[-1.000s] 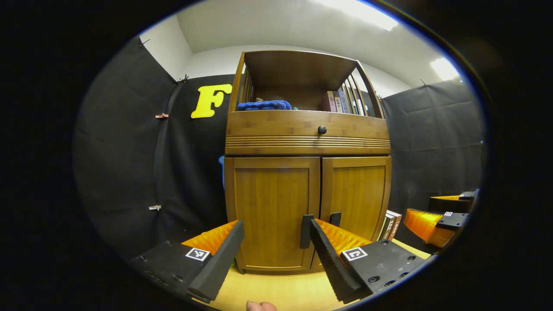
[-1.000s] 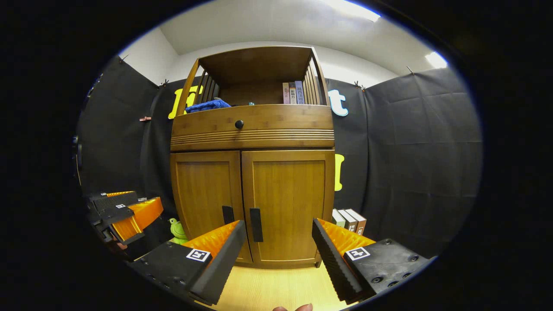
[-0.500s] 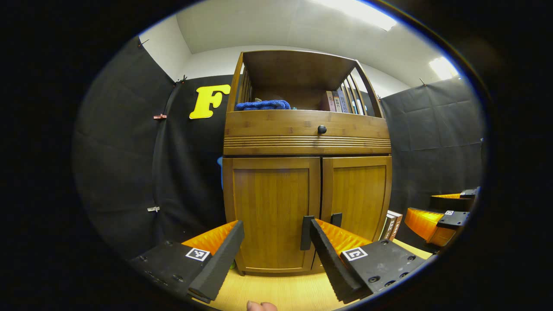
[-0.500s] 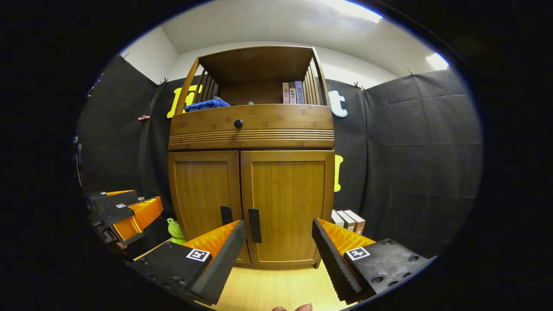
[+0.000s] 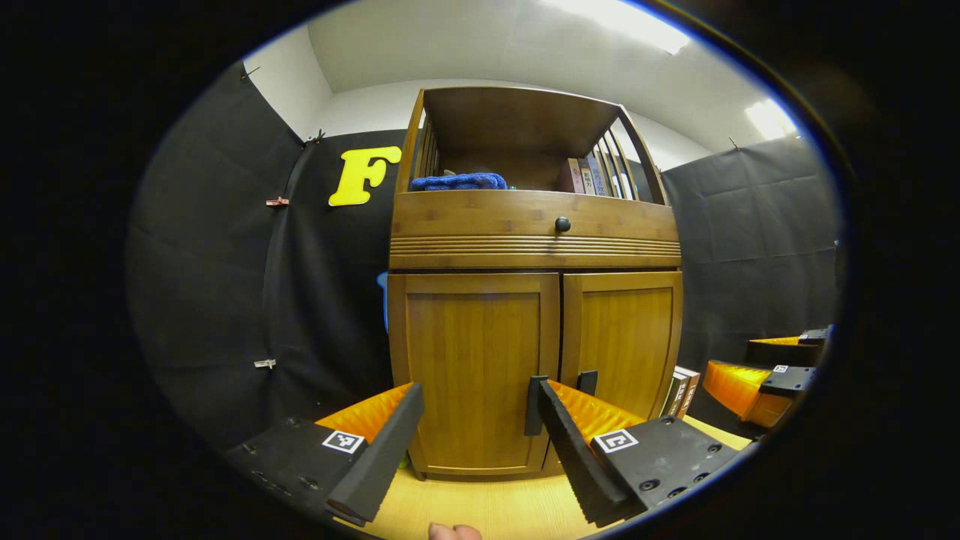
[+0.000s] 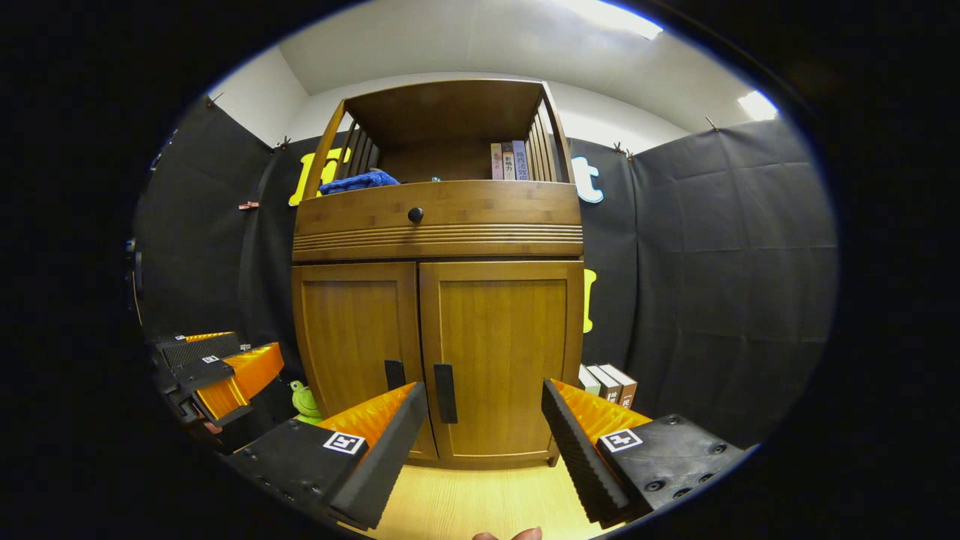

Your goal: Open the right door of the double-door shoe cabinet with the right hand, and open the left door with the left hand.

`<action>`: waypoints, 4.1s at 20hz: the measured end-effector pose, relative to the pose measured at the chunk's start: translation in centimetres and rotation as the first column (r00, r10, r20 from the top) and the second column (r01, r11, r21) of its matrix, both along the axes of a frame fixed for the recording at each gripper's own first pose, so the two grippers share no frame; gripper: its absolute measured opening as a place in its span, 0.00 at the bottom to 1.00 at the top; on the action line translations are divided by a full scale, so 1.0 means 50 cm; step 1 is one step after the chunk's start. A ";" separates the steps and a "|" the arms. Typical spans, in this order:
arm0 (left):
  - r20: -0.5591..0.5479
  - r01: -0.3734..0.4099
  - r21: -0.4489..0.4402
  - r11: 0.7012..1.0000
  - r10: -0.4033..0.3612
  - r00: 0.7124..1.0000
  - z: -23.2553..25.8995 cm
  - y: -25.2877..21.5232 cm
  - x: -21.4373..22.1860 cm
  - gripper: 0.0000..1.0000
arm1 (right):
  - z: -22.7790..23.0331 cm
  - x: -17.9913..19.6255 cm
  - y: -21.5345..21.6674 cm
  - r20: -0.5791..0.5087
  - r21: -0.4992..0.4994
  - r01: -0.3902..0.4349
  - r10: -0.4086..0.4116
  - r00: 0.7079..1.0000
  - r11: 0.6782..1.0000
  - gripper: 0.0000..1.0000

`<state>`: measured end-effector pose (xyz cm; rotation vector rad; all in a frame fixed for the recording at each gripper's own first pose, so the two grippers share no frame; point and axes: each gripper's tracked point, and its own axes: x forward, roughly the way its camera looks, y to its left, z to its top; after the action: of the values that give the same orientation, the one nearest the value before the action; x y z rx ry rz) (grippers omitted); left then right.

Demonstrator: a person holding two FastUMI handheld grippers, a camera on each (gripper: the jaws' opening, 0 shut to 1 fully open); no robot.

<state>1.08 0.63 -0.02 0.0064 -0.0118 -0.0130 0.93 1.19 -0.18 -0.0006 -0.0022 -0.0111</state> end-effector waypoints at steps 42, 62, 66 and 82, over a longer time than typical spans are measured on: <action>-0.085 -0.082 0.005 0.997 0.082 0.993 -0.064 0.099 -0.041 0.94 | -0.224 0.427 0.114 -0.209 0.092 -0.117 0.134 0.969 0.989 0.32; -0.038 -0.029 -0.003 1.000 0.029 0.999 -0.030 -0.116 -0.042 0.94 | -0.186 0.363 0.053 -0.251 0.172 -0.108 0.149 0.956 0.979 0.27; -0.025 -0.021 -0.019 1.000 0.021 0.999 -0.016 -0.161 -0.030 0.94 | -0.185 0.350 0.036 -0.259 0.170 -0.109 0.152 0.954 0.979 0.29; -0.034 0.003 0.006 1.000 -0.003 0.999 -0.012 -0.238 -0.011 0.95 | -0.168 0.362 -0.076 -0.230 0.123 0.001 0.027 0.973 0.992 0.22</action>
<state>0.55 -11.28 -0.65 0.0124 0.0221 -0.0157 19.04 -2.62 -8.56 0.1206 0.2322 0.0019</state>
